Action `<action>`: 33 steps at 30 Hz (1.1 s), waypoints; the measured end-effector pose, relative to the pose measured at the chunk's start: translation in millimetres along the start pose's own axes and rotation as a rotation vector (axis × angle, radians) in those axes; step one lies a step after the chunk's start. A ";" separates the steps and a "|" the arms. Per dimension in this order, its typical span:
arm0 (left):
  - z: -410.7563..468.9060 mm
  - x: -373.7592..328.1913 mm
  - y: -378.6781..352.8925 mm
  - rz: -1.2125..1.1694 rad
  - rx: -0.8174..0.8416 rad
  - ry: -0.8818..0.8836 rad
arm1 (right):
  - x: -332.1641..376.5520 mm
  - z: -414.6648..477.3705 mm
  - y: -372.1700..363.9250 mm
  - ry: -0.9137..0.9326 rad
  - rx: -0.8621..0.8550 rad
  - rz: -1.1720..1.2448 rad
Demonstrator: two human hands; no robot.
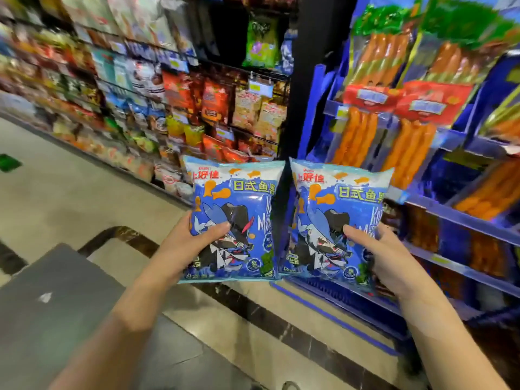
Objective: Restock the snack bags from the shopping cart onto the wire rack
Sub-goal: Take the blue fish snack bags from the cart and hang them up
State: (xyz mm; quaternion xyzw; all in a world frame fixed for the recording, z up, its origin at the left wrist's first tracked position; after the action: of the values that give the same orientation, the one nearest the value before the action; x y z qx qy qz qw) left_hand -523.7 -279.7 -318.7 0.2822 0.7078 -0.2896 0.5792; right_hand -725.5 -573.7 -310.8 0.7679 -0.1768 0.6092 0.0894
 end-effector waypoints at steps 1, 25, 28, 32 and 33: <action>-5.3 -3.3 18.2 -0.012 -0.026 -0.004 | 6.1 16.3 -18.0 0.011 0.038 -0.012; 170.3 -96.2 306.2 0.143 -0.237 -0.052 | 122.5 367.4 -201.2 0.188 0.276 -0.012; 205.7 -113.2 318.4 0.161 -0.190 -0.084 | 139.6 385.6 -197.5 0.210 0.234 -0.033; 260.5 -133.2 332.4 0.144 -0.068 -0.104 | 158.4 402.6 -188.2 0.235 0.128 -0.024; 275.6 -137.6 334.0 0.150 -0.022 -0.107 | 162.4 405.5 -186.9 0.244 0.097 -0.022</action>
State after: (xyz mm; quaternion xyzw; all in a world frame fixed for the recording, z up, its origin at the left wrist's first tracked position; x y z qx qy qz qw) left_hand -73.9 -266.8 -255.6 0.3122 0.6557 -0.2521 0.6396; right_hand -256.1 -570.9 -237.1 0.6933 -0.1263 0.7050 0.0798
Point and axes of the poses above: each hand's wrist, its own z-axis towards the middle knuckle, its own y-axis out of the back of the hand, x = y × z, the point moved 9 cm from there along z, towards the middle knuckle, and after that the axes turned 13 degrees about x, right-handed, at the moved point
